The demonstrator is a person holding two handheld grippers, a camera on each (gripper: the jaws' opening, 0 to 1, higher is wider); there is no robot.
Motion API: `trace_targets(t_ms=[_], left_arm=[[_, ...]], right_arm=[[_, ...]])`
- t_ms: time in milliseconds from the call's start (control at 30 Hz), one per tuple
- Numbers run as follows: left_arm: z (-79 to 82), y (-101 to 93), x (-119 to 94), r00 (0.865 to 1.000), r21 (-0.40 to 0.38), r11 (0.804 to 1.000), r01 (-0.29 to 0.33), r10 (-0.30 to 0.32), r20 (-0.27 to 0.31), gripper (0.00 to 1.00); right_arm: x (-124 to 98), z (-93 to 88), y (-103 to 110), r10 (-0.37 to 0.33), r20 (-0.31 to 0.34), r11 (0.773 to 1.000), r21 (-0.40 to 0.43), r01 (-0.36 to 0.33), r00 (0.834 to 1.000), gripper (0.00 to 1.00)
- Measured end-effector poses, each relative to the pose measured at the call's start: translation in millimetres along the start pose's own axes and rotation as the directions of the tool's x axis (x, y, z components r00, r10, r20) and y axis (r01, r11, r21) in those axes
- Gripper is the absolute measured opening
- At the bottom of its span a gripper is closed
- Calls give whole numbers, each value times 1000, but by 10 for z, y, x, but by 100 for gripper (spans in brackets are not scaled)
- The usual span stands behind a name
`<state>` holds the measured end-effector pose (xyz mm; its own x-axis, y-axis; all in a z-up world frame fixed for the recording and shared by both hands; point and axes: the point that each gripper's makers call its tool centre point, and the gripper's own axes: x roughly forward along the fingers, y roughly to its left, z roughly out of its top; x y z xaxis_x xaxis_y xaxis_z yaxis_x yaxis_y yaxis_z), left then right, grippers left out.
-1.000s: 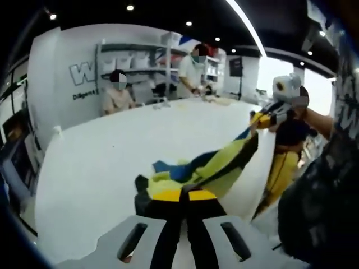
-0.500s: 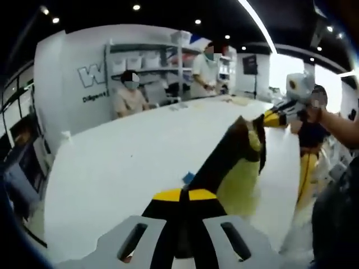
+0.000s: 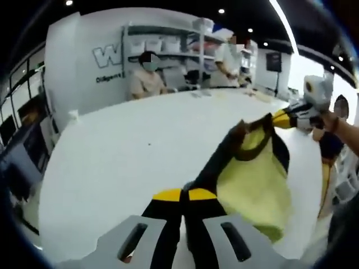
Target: Fold the garment on the visible template until the final outline fits inside the template.
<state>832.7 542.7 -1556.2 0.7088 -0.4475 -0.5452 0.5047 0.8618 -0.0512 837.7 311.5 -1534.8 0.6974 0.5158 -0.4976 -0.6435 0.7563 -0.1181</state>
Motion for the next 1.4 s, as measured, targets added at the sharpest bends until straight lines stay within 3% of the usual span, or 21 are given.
trace_targets(t_ms=[100, 167, 267, 467, 600, 800, 1133, 1267, 1400], left_arm=[[7, 112, 111, 1000, -20, 1000, -11, 11, -8, 0], [-22, 253, 234, 998, -12, 998, -56, 56, -33, 0], [-13, 297, 331, 997, -38, 997, -65, 64, -35, 0], [28, 446, 545, 993, -54, 993, -103, 100, -60, 0], [-1, 502, 664, 988, -76, 989, -129, 122, -93, 0], [-147, 547, 827, 978, -66, 986, -156, 145, -150, 0], [-323, 619, 954, 968, -81, 978, -192, 175, -179, 0], [-317, 802, 1100, 964, -78, 975, -210, 193, -181, 0], [-322, 850, 1215, 963, -62, 975, -216, 202, -180, 0]], right_arm=[[118, 31, -69, -17, 2, 1000, 6, 17, 1000, 0], [292, 42, -147, -31, -3, 999, 28, 31, 1000, 0], [409, 81, -236, -57, -3, 998, 31, 57, 998, 0], [666, -22, -395, -109, -34, 988, 106, 112, 993, 0], [812, -76, -445, -120, -59, 986, 110, 126, 991, 0], [993, -200, -392, -127, -118, 984, 111, 140, 985, 0], [1265, -326, -410, -147, -167, 978, 124, 169, 975, 0], [1418, -292, -463, -159, -142, 977, 122, 177, 977, 0], [1527, -330, -508, -165, -147, 978, 106, 181, 975, 0]])
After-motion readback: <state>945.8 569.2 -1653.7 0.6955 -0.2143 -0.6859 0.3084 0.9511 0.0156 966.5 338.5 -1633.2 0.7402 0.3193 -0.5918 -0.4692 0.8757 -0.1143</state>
